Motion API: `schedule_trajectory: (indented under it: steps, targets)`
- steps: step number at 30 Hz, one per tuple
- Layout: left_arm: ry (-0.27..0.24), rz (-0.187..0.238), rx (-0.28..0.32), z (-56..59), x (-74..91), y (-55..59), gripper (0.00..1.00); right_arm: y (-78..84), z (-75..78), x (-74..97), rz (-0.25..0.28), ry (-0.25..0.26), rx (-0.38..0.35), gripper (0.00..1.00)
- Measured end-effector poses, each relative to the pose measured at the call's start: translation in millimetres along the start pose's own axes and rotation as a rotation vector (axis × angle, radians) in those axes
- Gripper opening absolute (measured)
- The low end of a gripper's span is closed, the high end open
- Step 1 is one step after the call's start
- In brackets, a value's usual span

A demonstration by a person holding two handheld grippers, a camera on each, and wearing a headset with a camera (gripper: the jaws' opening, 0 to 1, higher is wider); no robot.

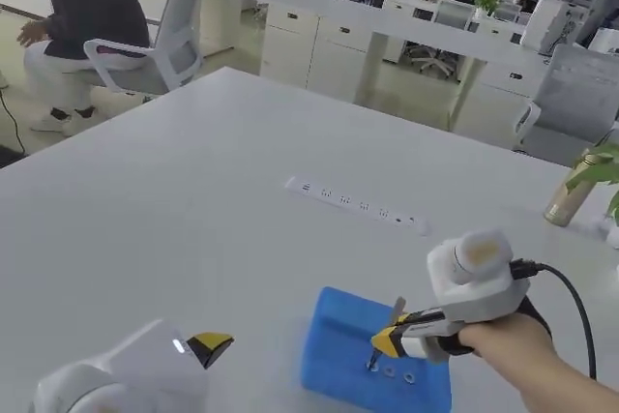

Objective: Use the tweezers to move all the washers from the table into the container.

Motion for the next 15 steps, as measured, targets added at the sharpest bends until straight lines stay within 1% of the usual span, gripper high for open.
schedule_trajectory:
  steps: [15]
  targets:
    - [0.003, -0.002, 0.002, 1.2, 0.5, 0.4, 0.77, -0.4, -0.9, 3.3, 0.014, 0.006, -0.005, 0.03]
Point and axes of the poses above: the centre of the closed fingertips' face, and the gripper's own axes: x roughly backward along the fingers, z roughly to its right, y roughly out of its underside, the point moved 4 cm from there along x, roughly backward along the fingers, and after that the axes turned 10 degrees about z, right-handed, at the moved point
